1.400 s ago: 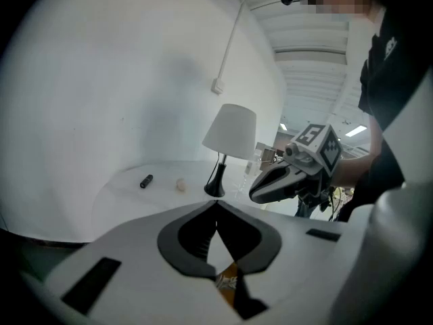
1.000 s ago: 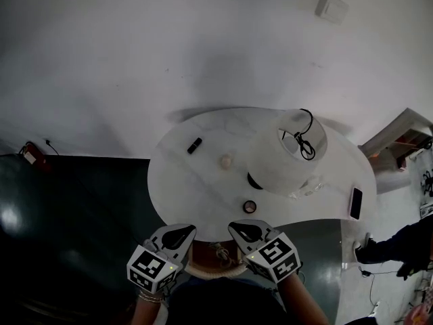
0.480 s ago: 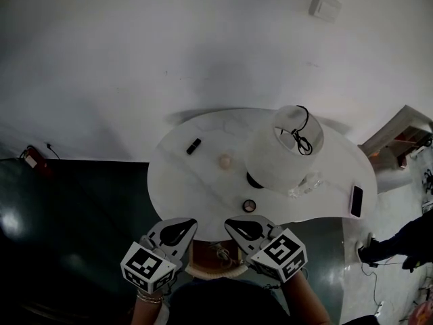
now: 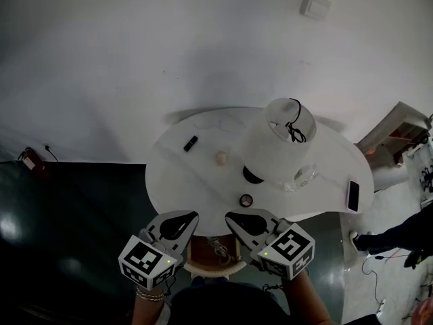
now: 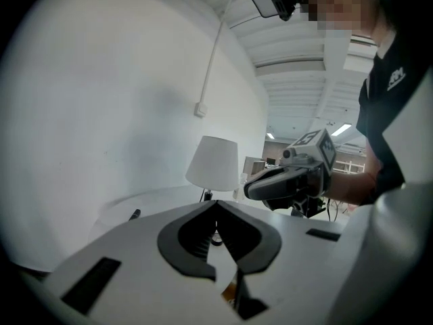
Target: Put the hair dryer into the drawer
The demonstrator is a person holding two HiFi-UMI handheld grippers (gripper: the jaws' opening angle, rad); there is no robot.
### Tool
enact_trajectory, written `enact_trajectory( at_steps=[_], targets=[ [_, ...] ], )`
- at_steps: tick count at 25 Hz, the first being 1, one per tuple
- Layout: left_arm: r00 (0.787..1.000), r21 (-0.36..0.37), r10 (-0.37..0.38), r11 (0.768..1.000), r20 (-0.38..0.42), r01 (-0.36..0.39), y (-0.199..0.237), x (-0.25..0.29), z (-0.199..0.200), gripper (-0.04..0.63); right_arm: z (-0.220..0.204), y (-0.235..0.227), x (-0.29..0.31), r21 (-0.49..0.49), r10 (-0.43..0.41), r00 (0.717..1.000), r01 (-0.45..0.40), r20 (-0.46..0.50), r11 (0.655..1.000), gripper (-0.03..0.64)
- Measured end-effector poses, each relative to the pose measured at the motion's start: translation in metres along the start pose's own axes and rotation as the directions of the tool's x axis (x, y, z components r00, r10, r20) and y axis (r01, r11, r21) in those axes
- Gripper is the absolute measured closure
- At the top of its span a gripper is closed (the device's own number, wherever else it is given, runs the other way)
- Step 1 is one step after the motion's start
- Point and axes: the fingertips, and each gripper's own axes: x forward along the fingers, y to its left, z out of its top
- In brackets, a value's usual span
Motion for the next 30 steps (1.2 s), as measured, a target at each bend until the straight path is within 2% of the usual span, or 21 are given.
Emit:
enact_trajectory(
  at_steps=[9,16,25,30],
  targets=[
    [1.000,0.042,0.003,0.999,0.029,-0.004,-0.006,-0.003,0.013,0.580,0.014,-0.004,-0.020,-0.095,-0.074,0.995,0.080,0.065,0.992,0.598],
    [0.998,0.058,0.023,0.998,0.053,-0.026,-0.004,-0.015,0.024,0.580,0.036,0.003,-0.027,-0.119,-0.068,0.986,0.087,0.150,0.989,0.598],
    [0.997,0.063,0.029,0.997,0.072,-0.034,-0.003,-0.025,0.028,0.580,0.050,0.010,-0.034,-0.174,-0.062,0.978,0.097,0.197,0.980,0.598],
    [0.998,0.041,0.035,0.998,0.050,-0.037,-0.003,-0.025,0.016,0.580,0.053,0.015,-0.041,-0.141,-0.039,0.972,0.074,0.231,0.987,0.598]
  ],
)
